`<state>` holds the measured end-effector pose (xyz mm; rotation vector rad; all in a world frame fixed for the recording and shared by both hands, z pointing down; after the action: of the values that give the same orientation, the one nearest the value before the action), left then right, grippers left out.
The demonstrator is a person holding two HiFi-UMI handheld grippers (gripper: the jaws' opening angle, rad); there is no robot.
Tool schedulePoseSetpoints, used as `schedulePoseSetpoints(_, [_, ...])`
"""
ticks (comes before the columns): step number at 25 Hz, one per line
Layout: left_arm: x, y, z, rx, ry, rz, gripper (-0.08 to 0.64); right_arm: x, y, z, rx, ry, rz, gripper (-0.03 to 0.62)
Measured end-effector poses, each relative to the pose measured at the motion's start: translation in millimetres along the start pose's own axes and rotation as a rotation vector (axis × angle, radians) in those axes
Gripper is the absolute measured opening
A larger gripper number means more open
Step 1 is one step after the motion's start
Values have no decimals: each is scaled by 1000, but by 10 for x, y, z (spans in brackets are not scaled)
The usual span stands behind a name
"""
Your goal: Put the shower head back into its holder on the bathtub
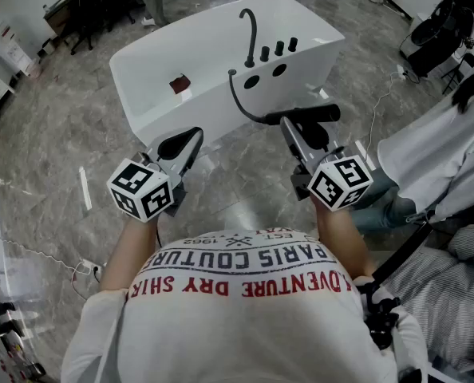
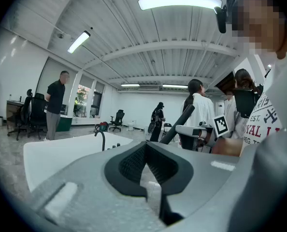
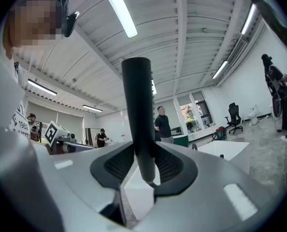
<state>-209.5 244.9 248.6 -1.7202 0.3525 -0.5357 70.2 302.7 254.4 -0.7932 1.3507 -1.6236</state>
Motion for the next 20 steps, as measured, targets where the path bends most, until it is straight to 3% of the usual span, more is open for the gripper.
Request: schedulePoseSetpoints(20, [45, -101, 93, -17, 1, -13, 3, -66, -72, 35, -8, 28, -16, 138])
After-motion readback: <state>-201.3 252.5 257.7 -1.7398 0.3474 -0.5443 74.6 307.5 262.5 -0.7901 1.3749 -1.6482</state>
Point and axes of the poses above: the fingertips, and each gripper's own axes: x forward along the fingers, z to its right, y out of its top, the point moved 8 cm from there along -x, backward along the fingers, and after that the axes turned 2 degrees about y, right-handed, at the moved point
